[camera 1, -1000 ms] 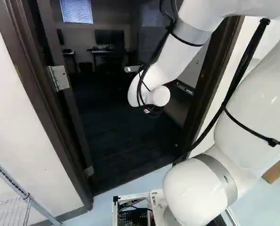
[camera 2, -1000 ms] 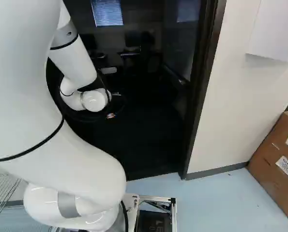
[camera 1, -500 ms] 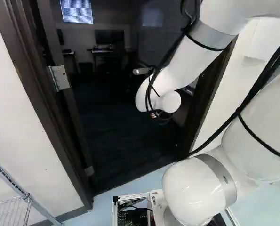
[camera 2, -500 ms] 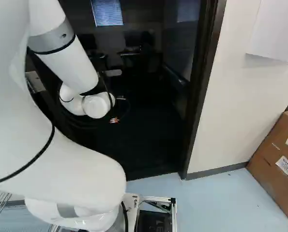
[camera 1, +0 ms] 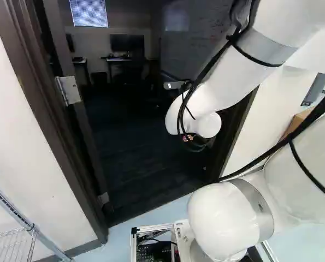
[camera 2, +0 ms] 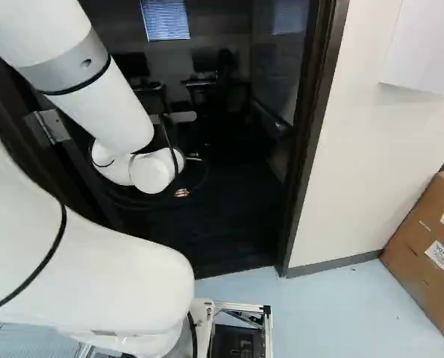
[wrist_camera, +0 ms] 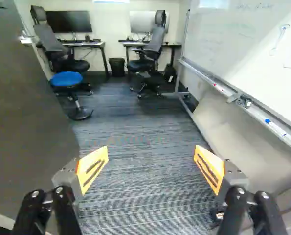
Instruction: Open the door and move inside
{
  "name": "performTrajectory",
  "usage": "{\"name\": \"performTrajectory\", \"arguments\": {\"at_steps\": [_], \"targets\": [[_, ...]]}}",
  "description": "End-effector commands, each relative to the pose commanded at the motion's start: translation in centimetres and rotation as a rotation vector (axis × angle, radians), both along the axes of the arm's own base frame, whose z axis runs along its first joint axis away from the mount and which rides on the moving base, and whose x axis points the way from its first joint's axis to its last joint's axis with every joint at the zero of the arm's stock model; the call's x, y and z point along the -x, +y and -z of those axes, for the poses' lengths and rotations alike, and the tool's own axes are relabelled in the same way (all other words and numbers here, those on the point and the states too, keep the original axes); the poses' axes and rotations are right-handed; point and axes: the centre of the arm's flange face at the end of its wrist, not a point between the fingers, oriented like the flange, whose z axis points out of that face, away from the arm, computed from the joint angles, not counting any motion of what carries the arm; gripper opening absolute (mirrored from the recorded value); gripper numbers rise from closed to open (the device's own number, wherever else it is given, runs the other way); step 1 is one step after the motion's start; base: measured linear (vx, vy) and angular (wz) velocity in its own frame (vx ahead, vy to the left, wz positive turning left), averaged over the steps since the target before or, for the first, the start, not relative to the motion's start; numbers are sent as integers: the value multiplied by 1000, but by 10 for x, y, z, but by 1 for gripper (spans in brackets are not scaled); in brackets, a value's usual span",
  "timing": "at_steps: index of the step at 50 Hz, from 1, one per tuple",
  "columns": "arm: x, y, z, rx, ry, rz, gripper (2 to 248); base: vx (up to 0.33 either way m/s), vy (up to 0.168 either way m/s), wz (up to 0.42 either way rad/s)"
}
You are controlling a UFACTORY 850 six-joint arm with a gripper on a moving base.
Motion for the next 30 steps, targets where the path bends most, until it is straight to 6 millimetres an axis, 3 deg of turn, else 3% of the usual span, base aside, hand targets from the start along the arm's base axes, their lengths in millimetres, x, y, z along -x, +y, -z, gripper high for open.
{"name": "performTrajectory", "arguments": {"at_steps": [30], "targets": [[2, -3, 0, 0, -1, 8, 247, 0, 0, 0]]}}
